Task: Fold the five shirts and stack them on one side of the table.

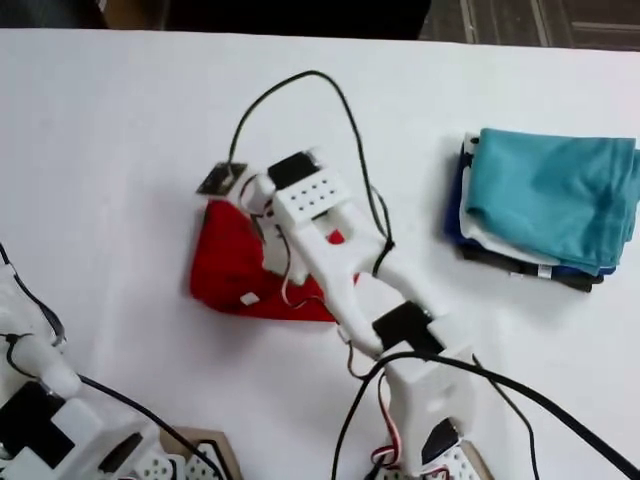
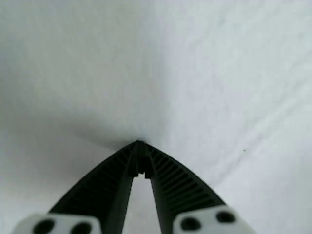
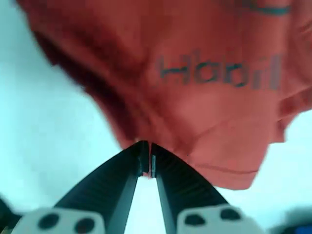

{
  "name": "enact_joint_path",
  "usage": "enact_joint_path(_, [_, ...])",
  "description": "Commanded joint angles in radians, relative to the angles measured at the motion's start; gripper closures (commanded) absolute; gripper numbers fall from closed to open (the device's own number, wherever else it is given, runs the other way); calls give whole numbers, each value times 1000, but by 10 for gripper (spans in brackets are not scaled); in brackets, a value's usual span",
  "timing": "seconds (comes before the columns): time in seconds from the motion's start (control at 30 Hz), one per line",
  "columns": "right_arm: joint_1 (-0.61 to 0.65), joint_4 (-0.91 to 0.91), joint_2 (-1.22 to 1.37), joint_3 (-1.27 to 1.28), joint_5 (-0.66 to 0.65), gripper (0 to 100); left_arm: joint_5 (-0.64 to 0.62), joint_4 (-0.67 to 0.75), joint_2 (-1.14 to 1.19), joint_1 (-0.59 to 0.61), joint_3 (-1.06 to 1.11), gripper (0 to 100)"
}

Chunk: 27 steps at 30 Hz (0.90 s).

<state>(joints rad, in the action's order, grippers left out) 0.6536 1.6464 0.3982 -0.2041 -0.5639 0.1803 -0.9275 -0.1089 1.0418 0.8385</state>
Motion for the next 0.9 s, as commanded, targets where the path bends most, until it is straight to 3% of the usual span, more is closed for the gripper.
enact_joint_path(0.0, [36,51,-25,-3,5,977,-9,15,-15,-6,1,972])
enact_joint_path(0.23, [65,44,-136,38,-2,977,-9,15,-15,-6,1,972])
enact_joint_path(0.67, [-79,-312,-99,133,6,978,-9,15,-15,-6,1,972])
enact_joint_path(0.87, [-93,-260,-64,133,5,978,-9,15,-15,-6,1,972])
